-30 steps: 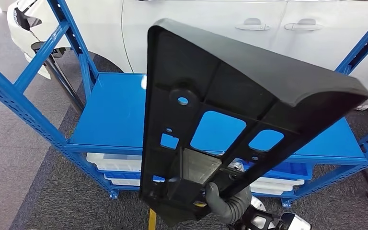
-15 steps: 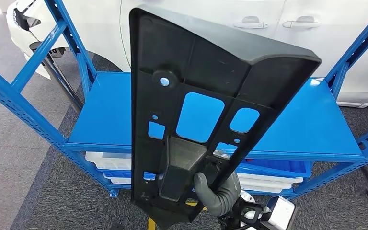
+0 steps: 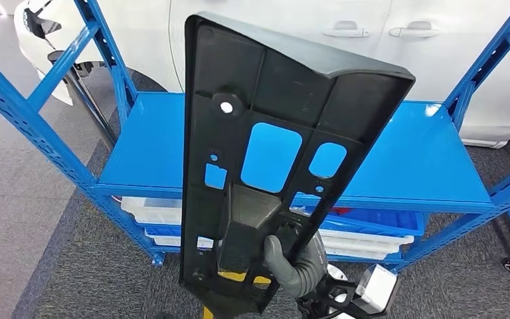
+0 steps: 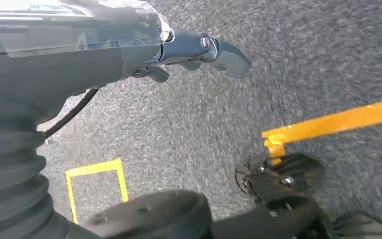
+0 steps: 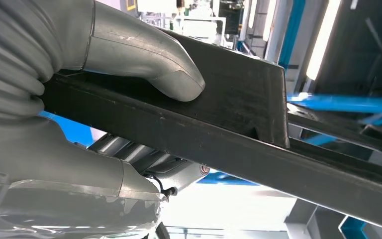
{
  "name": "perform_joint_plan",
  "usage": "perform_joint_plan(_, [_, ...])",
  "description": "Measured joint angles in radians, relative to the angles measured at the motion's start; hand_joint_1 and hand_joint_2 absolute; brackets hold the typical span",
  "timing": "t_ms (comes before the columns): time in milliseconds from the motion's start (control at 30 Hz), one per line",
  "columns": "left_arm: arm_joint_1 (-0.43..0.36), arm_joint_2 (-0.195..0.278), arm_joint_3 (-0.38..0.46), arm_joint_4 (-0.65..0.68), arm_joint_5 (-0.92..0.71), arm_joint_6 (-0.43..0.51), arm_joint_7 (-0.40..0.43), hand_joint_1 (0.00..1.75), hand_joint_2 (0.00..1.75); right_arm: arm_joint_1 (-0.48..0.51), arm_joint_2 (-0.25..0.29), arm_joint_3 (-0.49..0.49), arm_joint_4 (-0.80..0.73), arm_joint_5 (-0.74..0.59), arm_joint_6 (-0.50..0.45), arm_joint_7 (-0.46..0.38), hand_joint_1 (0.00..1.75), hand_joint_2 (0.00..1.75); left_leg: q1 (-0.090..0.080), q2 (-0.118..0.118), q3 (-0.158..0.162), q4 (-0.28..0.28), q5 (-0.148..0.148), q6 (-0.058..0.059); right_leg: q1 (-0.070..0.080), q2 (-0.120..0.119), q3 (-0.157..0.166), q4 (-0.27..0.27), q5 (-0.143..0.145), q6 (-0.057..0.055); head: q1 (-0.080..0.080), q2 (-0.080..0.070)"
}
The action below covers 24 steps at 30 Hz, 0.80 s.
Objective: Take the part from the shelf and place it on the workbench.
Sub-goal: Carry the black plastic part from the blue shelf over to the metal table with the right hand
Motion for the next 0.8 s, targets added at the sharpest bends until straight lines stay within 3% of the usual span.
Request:
perform_joint_plan(67, [0.002, -0.001, 0.000, 0.000, -0.004, -0.002, -0.002, 0.00, 1.75, 0.006, 0.001, 0.000, 0.000, 0.001, 0.000, 0.002, 1.55, 1.75, 0.004, 0.004, -0.011, -0.005, 0.019, 0.012, -0.002, 0.002, -0.009, 0.012, -0.015, 0.011, 0.000, 0.000])
perform_joint_plan(133, [0.002, -0.002, 0.000, 0.000, -0.006, -0.006, -0.003, 0.00, 1.75, 0.016, 0.000, 0.000, -0.001, 0.005, 0.000, 0.003, 1.55, 1.75, 0.007, 0.009, -0.031, -0.008, 0.042, 0.023, -0.006, 0.004, -0.039, 0.091, -0.097, 0.019, 0.000, 0.000])
perform_joint_plan(200, [0.005, -0.002, 0.000, 0.000, -0.007, -0.009, -0.006, 0.00, 1.75, 0.033, -0.001, -0.001, -0.001, 0.011, 0.001, 0.001, 1.55, 1.75, 0.006, 0.011, -0.057, -0.007, 0.061, 0.027, -0.010, 0.003, -0.074, 0.225, -0.188, 0.028, 0.000, 0.000])
perform_joint_plan(233, [0.008, -0.002, 0.000, 0.000, -0.008, -0.010, -0.008, 0.00, 1.75, 0.043, -0.002, -0.001, -0.001, 0.014, 0.001, -0.001, 1.55, 1.75, 0.006, 0.011, -0.071, -0.005, 0.070, 0.027, -0.012, 0.003, -0.078, 0.272, -0.207, 0.031, 0.000, 0.000])
perform_joint_plan(267, [0.009, -0.002, 0.000, 0.000, -0.009, -0.011, -0.009, 0.00, 1.75, 0.052, -0.003, -0.001, -0.001, 0.017, 0.001, -0.005, 1.55, 1.75, 0.006, 0.011, -0.084, -0.002, 0.078, 0.025, -0.013, 0.003, -0.066, 0.286, -0.205, 0.034, 0.000, 0.000])
perform_joint_plan(300, [0.010, -0.002, 0.000, 0.000, -0.009, -0.012, -0.011, 0.00, 1.75, 0.059, -0.004, -0.002, -0.001, 0.019, 0.001, -0.009, 1.55, 1.75, 0.006, 0.011, -0.096, 0.001, 0.085, 0.023, -0.014, 0.003, -0.034, 0.260, -0.186, 0.034, 0.000, 0.000])
perform_joint_plan(333, [0.010, -0.002, 0.001, 0.000, -0.010, -0.012, -0.012, 0.00, 1.75, 0.065, -0.005, -0.002, -0.001, 0.020, 0.001, -0.013, 1.55, 1.75, 0.006, 0.011, -0.107, 0.004, 0.091, 0.020, -0.015, 0.003, 0.016, 0.198, -0.162, 0.033, 0.000, 0.000])
perform_joint_plan(400, [0.008, -0.003, 0.001, 0.000, -0.012, -0.014, -0.014, 0.00, 1.75, 0.074, -0.007, -0.003, -0.003, 0.023, 0.001, -0.020, 1.55, 1.75, 0.005, 0.011, -0.123, 0.011, 0.102, 0.012, -0.013, 0.003, 0.115, 0.055, -0.143, 0.025, 0.000, 0.000])
perform_joint_plan(467, [0.007, -0.004, 0.000, 0.000, -0.015, -0.015, -0.014, 0.00, 1.75, 0.084, -0.010, -0.004, -0.006, 0.027, 0.001, -0.028, 1.55, 1.75, 0.004, 0.011, -0.128, 0.014, 0.114, 0.000, -0.007, 0.004, 0.153, -0.011, -0.144, 0.013, 0.000, 0.000])
perform_joint_plan(533, [0.008, -0.005, 0.000, 0.000, -0.018, -0.017, -0.014, 0.00, 1.75, 0.095, -0.012, -0.007, -0.009, 0.032, 0.000, -0.033, 1.55, 1.75, 0.005, 0.010, -0.131, 0.011, 0.125, -0.012, -0.006, 0.003, 0.144, -0.017, -0.129, -0.001, 0.000, 0.000])
perform_joint_plan(567, [0.008, -0.006, 0.000, 0.000, -0.019, -0.018, -0.014, 0.00, 1.75, 0.100, -0.012, -0.008, -0.010, 0.035, 0.000, -0.034, 1.55, 1.75, 0.006, 0.010, -0.137, 0.019, 0.113, -0.018, -0.008, 0.001, 0.136, -0.020, -0.120, -0.010, 0.000, 0.000])
perform_joint_plan(600, [0.008, -0.006, 0.000, 0.000, -0.020, -0.018, -0.013, 0.00, 1.75, 0.104, -0.013, -0.009, -0.012, 0.037, -0.001, -0.034, 1.55, 1.75, 0.006, 0.009, -0.147, 0.040, 0.083, -0.023, -0.010, -0.001, 0.127, -0.024, -0.107, -0.018, 0.000, 0.000])
perform_joint_plan(667, [0.006, -0.006, -0.001, 0.000, -0.022, -0.019, -0.013, 0.00, 1.75, 0.111, -0.013, -0.010, -0.015, 0.041, -0.002, -0.034, 1.55, 1.75, 0.009, 0.009, -0.172, 0.138, -0.018, -0.031, -0.011, -0.003, 0.101, -0.026, -0.084, -0.028, 0.000, 0.000])
perform_joint_plan(700, [0.005, -0.007, -0.001, 0.000, -0.024, -0.020, -0.013, 0.00, 1.75, 0.114, -0.013, -0.011, -0.017, 0.044, -0.003, -0.033, 1.55, 1.75, 0.009, 0.009, -0.182, 0.202, -0.062, -0.034, -0.010, -0.004, 0.087, -0.025, -0.073, -0.029, 0.000, 0.000])
perform_joint_plan(733, [0.003, -0.007, -0.002, 0.000, -0.026, -0.020, -0.013, 0.00, 1.75, 0.116, -0.013, -0.012, -0.018, 0.048, -0.004, -0.030, 1.55, 1.75, 0.010, 0.009, -0.184, 0.255, -0.085, -0.038, -0.009, -0.004, 0.072, -0.023, -0.062, -0.029, 0.000, 0.000])
perform_joint_plan(767, [0.003, -0.008, -0.002, 0.000, -0.027, -0.021, -0.012, 0.00, 1.75, 0.118, -0.013, -0.012, -0.018, 0.052, -0.006, -0.027, 1.55, 1.75, 0.010, 0.009, -0.175, 0.286, -0.084, -0.040, -0.009, -0.005, 0.056, -0.021, -0.051, -0.027, 0.000, 0.000])
perform_joint_plan(800, [0.004, -0.009, -0.003, 0.000, -0.029, -0.021, -0.011, 0.00, 1.75, 0.119, -0.013, -0.013, -0.019, 0.055, -0.008, -0.025, 1.55, 1.75, 0.011, 0.009, -0.151, 0.282, -0.063, -0.041, -0.009, -0.005, 0.040, -0.018, -0.041, -0.025, 0.000, 0.000])
